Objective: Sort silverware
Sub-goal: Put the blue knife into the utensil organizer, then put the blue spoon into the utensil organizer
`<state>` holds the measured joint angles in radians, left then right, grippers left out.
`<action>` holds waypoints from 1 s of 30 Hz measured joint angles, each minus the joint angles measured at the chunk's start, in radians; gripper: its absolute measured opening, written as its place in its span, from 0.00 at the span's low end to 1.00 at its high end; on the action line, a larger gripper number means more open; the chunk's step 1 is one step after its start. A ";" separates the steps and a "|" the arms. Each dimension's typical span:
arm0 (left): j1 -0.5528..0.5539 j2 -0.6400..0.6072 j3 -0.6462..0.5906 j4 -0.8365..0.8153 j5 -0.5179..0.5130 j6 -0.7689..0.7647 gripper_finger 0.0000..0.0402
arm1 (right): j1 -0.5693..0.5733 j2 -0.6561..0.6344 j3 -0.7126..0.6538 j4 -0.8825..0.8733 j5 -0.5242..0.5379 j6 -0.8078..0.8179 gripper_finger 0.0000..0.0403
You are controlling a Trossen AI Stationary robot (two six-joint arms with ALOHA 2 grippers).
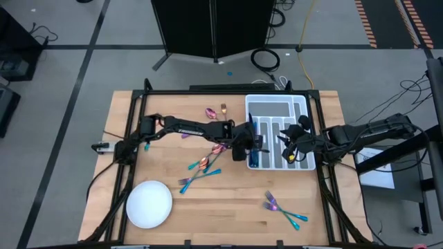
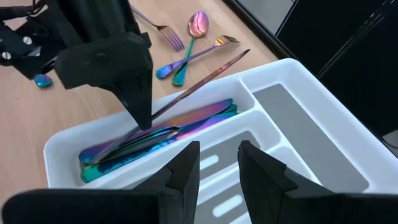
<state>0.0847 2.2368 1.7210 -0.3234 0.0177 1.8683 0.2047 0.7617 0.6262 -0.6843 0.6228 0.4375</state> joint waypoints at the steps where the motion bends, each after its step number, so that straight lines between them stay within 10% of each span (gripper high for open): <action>1: -0.001 0.000 0.000 0.000 0.000 -0.001 0.06 | 0.000 0.000 0.000 -0.001 -0.001 0.000 0.24; 20: -0.004 -0.002 0.000 -0.021 0.003 -0.007 0.24 | 0.000 0.000 0.000 0.002 -0.052 0.015 0.24; 30: -0.030 -0.064 -0.002 0.028 -0.055 -0.375 0.24 | 0.000 0.000 0.000 0.005 -0.052 0.012 0.24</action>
<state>0.0544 2.1726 1.7187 -0.2955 -0.0376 1.4930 0.2050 0.7620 0.6262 -0.6796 0.5705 0.4492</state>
